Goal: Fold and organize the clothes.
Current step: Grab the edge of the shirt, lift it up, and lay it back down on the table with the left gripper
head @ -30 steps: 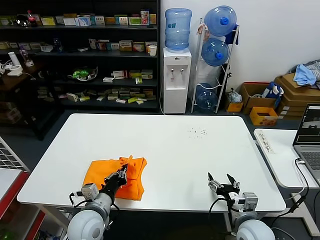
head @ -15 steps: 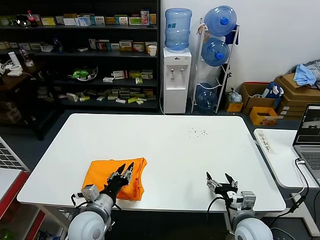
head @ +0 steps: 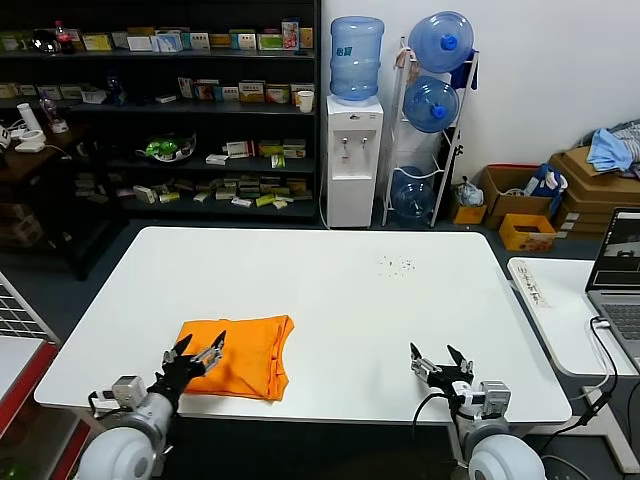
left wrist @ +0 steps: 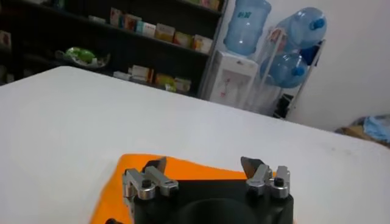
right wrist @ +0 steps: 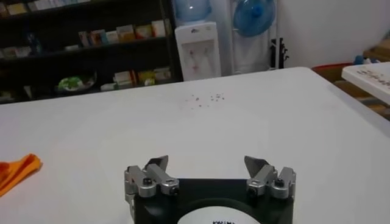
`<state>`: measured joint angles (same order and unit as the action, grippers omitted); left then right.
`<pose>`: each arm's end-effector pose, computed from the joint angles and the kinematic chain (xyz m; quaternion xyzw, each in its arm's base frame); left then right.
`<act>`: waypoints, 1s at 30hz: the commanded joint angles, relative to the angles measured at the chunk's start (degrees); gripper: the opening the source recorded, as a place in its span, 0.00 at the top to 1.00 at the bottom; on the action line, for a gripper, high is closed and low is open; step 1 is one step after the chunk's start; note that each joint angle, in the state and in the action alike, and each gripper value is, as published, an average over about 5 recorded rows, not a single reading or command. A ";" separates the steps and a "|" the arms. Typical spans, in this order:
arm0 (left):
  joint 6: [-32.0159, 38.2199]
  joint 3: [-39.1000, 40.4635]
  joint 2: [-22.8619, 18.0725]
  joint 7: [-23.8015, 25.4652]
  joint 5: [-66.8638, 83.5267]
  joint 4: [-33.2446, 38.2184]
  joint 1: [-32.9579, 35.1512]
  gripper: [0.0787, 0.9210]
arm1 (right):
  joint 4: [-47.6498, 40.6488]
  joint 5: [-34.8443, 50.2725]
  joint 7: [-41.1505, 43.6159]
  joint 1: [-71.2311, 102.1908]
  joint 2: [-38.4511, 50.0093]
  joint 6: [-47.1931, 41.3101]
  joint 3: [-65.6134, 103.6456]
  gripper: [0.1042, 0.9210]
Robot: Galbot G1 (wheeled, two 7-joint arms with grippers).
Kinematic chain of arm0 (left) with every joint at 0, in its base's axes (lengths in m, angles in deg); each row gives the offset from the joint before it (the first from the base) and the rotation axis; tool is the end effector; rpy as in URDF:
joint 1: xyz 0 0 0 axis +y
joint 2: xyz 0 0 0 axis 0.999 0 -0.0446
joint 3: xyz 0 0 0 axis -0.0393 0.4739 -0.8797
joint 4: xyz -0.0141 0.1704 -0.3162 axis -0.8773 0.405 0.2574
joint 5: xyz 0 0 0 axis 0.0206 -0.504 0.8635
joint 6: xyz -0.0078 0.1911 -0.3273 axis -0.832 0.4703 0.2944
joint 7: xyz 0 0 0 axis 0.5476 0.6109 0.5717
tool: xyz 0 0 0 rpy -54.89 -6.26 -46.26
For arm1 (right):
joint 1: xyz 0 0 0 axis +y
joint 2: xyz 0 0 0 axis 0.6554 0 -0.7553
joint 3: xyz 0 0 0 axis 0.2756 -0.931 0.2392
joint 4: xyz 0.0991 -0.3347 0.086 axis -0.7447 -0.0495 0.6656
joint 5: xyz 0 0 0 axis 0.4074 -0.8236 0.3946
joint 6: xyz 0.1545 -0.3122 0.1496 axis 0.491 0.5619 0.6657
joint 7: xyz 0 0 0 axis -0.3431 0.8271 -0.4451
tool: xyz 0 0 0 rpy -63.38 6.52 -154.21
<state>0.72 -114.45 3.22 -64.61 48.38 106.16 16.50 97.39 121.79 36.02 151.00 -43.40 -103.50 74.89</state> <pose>0.2694 0.1241 -0.3454 -0.0580 -0.9765 0.1071 0.1779 0.2539 -0.0554 -0.3308 0.0298 -0.9741 -0.0704 0.2130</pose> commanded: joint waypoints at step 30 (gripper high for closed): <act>0.01 -0.69 5.27 6.06 -1.16 -10.62 -2.20 0.47 | 1.38 0.66 -0.44 0.67 0.92 -0.14 0.72 0.12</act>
<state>1.50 -115.31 8.12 -58.77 47.31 96.11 14.51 98.52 122.36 35.66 151.63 -42.56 -103.60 75.52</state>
